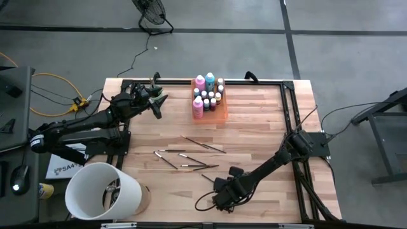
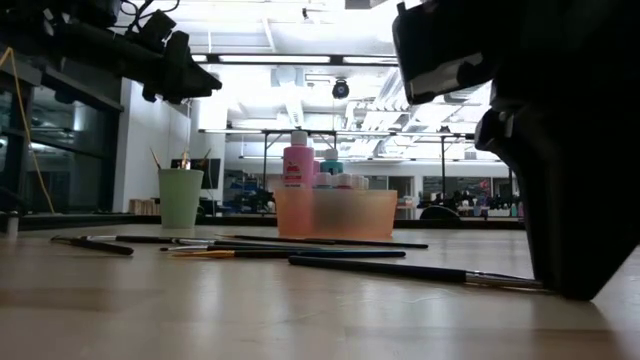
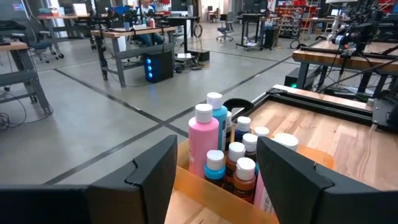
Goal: Pick & Place Paint Supplies
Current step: Put the white paintbrush into the cup
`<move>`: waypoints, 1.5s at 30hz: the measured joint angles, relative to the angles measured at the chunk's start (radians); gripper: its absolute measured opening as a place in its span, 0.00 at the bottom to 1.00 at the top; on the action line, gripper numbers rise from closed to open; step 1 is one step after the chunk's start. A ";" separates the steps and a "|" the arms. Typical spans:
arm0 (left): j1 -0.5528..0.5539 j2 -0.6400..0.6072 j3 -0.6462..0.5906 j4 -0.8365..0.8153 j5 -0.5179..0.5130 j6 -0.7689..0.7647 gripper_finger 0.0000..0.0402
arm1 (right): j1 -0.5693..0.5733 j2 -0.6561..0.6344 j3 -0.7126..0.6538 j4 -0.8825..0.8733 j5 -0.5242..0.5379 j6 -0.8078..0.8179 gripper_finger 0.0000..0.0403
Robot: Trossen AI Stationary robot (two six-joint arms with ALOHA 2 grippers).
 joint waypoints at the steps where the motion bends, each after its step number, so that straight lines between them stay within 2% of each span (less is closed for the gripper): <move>1: 0.000 0.000 0.000 0.000 -0.001 0.000 0.53 | 0.000 0.000 0.000 0.001 -0.003 -0.001 0.28; 28: 0.000 0.000 0.000 -0.002 -0.001 0.003 0.53 | -0.028 0.032 0.005 0.049 -0.021 0.050 0.28; 45: 0.000 0.000 0.000 -0.020 0.002 0.003 0.53 | -0.030 0.036 0.002 0.025 -0.029 0.070 0.02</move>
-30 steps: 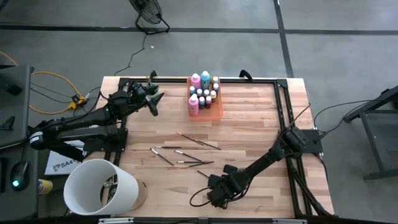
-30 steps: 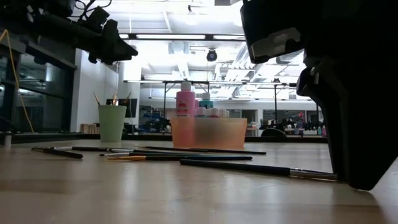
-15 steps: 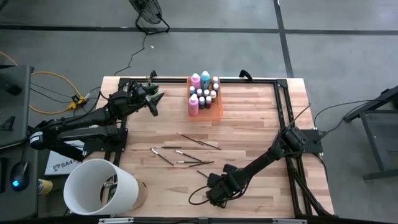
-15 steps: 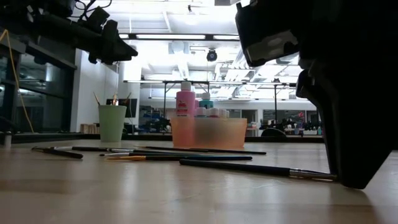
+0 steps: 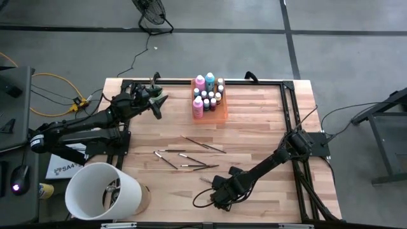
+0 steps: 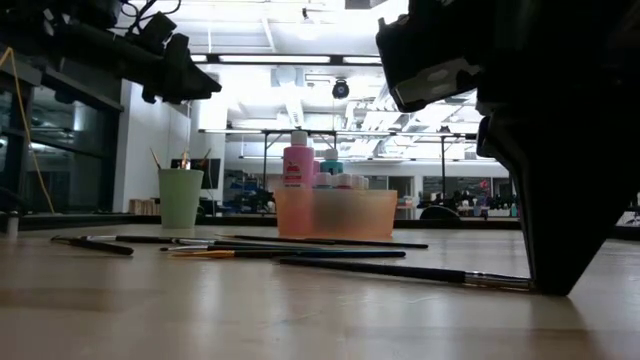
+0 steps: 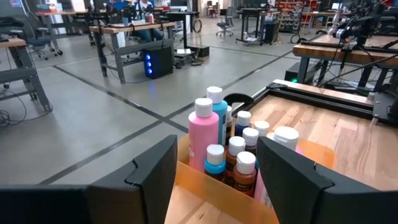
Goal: Pick & Place Paint Supplies
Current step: Put the white paintbrush into the cup
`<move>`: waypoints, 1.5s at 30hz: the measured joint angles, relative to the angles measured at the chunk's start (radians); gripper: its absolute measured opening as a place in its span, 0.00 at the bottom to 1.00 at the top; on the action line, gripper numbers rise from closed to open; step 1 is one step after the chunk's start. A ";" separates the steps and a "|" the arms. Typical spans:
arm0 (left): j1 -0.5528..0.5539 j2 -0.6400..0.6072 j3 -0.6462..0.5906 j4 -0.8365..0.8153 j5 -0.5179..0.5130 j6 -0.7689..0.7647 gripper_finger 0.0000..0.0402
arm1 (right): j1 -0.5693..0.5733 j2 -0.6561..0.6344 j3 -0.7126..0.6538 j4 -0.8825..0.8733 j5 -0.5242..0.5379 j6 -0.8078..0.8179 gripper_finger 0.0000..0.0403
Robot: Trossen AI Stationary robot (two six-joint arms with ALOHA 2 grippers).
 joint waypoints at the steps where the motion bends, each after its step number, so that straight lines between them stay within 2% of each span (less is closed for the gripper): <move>1: 0.000 0.000 0.000 -0.002 0.000 0.000 0.53 | 0.000 0.000 0.000 0.000 0.000 0.000 0.01; 9: 0.000 0.000 0.000 -0.006 0.000 0.000 0.53 | 0.000 -0.004 -0.001 0.003 -0.011 -0.002 0.01; 23: 0.000 0.000 0.000 -0.006 -0.001 0.000 0.53 | -0.003 -0.079 -0.005 -0.015 0.063 -0.045 0.01; 30: 0.000 0.000 0.000 -0.003 0.016 0.000 0.53 | -0.007 -0.082 -0.004 -0.151 0.100 -0.061 0.01; 34: 0.000 0.000 0.004 -0.010 0.073 -0.010 0.53 | -0.021 -0.083 -0.003 -0.251 0.189 -0.103 0.01; 39: 0.000 0.000 0.046 -0.057 0.207 -0.044 0.53 | -0.045 -0.085 0.029 -0.381 0.322 -0.209 0.01; 45: 0.000 0.000 0.094 -0.100 0.312 -0.082 0.53 | -0.074 -0.088 0.082 -0.513 0.617 -0.362 0.01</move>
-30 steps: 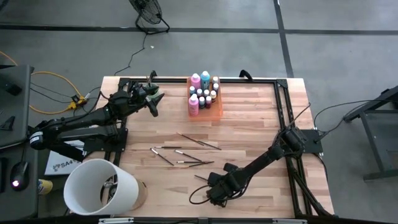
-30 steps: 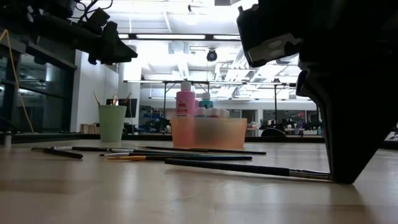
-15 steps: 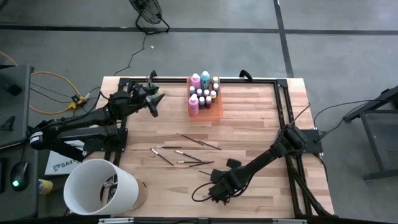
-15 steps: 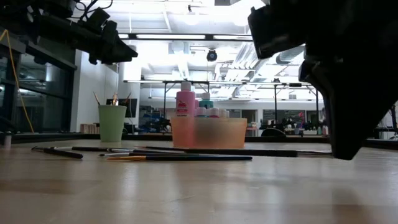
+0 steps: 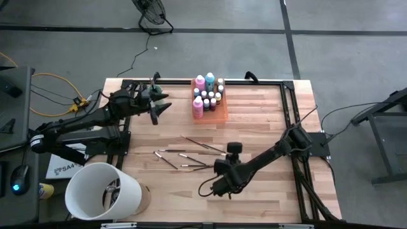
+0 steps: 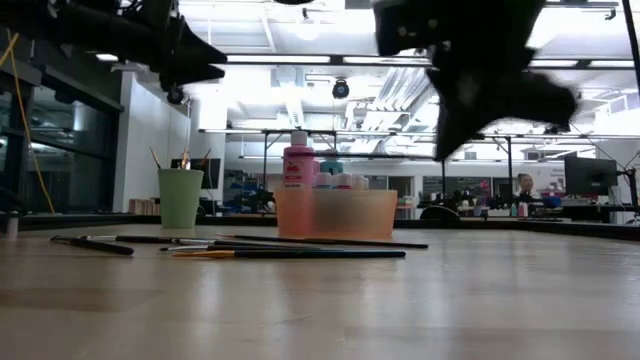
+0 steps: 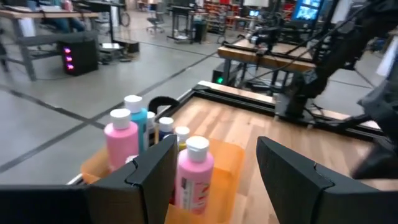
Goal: Pick & Place Paint Supplies
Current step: Put the white paintbrush into the cup
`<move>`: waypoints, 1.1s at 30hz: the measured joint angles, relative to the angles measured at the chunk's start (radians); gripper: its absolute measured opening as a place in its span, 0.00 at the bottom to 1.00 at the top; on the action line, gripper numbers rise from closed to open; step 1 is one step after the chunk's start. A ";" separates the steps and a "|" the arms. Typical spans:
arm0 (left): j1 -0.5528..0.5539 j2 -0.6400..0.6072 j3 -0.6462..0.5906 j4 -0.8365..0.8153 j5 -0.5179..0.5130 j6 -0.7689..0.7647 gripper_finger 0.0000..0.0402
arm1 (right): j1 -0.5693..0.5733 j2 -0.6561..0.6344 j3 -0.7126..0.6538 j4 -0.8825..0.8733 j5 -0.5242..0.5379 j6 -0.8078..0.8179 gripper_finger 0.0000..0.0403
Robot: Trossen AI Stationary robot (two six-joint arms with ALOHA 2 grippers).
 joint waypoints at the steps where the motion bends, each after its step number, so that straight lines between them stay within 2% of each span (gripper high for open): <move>1: 0.000 0.000 0.002 -0.001 0.013 0.000 0.53 | -0.006 0.000 0.000 -0.006 0.061 -0.038 0.01; 6: 0.000 0.001 0.005 0.015 0.019 -0.029 0.53 | -0.064 0.002 0.000 -0.002 0.377 -0.321 0.01; 9: 0.000 0.013 0.005 0.017 0.082 -0.064 0.53 | -0.120 0.002 0.000 0.053 0.550 -0.501 0.01; 12: 0.000 0.027 0.005 0.020 0.159 -0.106 0.53 | -0.186 0.002 0.000 0.135 0.645 -0.679 0.01; 16: 0.000 0.069 0.006 0.020 0.248 -0.149 0.53 | -0.274 0.002 0.000 0.286 0.689 -0.891 0.01; 19: 0.000 0.109 0.006 0.030 0.274 -0.156 0.53 | -0.323 0.002 0.000 0.423 0.727 -1.070 0.01; 23: 0.000 0.163 0.022 0.005 0.291 -0.165 0.53 | -0.361 0.002 0.000 0.619 0.664 -1.303 0.01; 27: 0.000 0.223 0.091 -0.051 0.342 -0.164 0.53 | -0.372 0.002 0.000 0.840 0.584 -1.510 0.01; 33: 0.000 0.278 0.210 -0.256 0.346 -0.096 0.53 | -0.367 0.002 0.000 1.123 0.534 -1.801 0.01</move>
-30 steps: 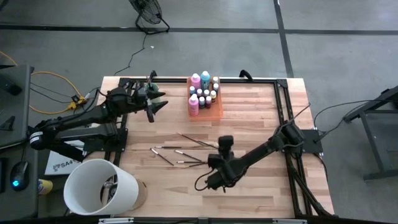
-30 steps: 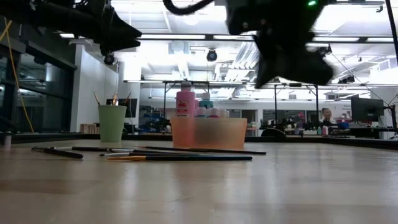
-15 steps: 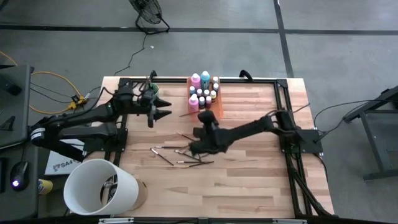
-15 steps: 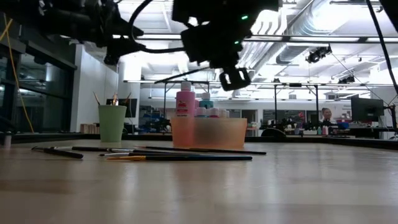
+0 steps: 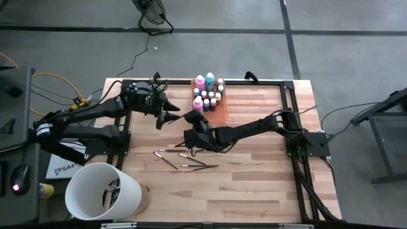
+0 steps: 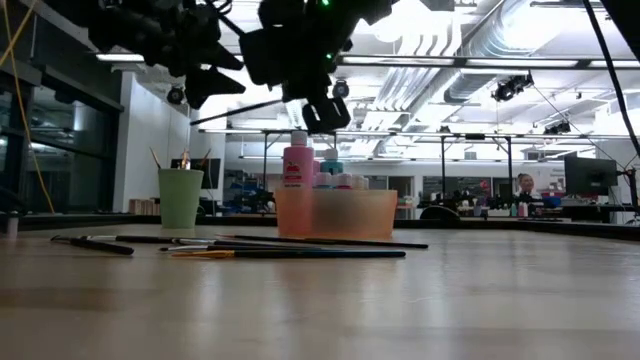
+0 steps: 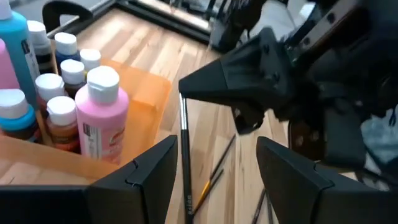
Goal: Pick & Place Paint Supplies
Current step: Put the white paintbrush into the cup
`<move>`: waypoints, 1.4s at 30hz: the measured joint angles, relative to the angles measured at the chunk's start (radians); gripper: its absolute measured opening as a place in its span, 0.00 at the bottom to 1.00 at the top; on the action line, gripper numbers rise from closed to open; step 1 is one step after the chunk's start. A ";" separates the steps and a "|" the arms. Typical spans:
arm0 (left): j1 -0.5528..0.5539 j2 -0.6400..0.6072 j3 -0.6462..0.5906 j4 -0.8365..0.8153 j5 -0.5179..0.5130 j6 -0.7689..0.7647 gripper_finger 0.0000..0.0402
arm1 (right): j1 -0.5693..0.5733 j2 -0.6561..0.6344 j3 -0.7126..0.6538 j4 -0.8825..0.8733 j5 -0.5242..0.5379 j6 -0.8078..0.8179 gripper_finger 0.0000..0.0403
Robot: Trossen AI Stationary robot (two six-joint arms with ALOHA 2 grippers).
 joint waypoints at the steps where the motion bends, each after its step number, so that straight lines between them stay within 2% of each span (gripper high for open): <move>1: 0.000 0.001 0.017 -0.037 0.000 0.019 0.53 | 0.003 0.000 0.000 0.023 -0.004 -0.034 0.01; 8: 0.000 -0.003 0.085 -0.225 0.029 0.083 0.53 | 0.015 0.000 0.000 0.122 -0.037 -0.173 0.01; 15: 0.000 -0.003 0.087 -0.251 0.062 0.100 0.53 | 0.029 0.000 0.000 0.379 -0.086 -0.412 0.01; 19: 0.000 -0.003 0.087 -0.254 0.116 0.100 0.53 | 0.035 0.000 0.000 0.442 -0.123 -0.504 0.01; 22: 0.000 -0.003 0.087 -0.252 0.159 0.100 0.53 | 0.035 0.000 0.000 0.463 -0.160 -0.536 0.01; 29: 0.000 -0.003 0.087 -0.243 0.161 0.097 0.52 | 0.036 0.000 0.000 0.473 -0.157 -0.554 0.01; 33: 0.000 -0.003 0.087 -0.221 0.161 0.095 0.43 | 0.040 0.000 0.000 0.475 -0.156 -0.556 0.01; 42: 0.000 0.000 0.087 -0.199 0.157 0.073 0.13 | 0.041 0.000 0.000 0.482 -0.154 -0.554 0.01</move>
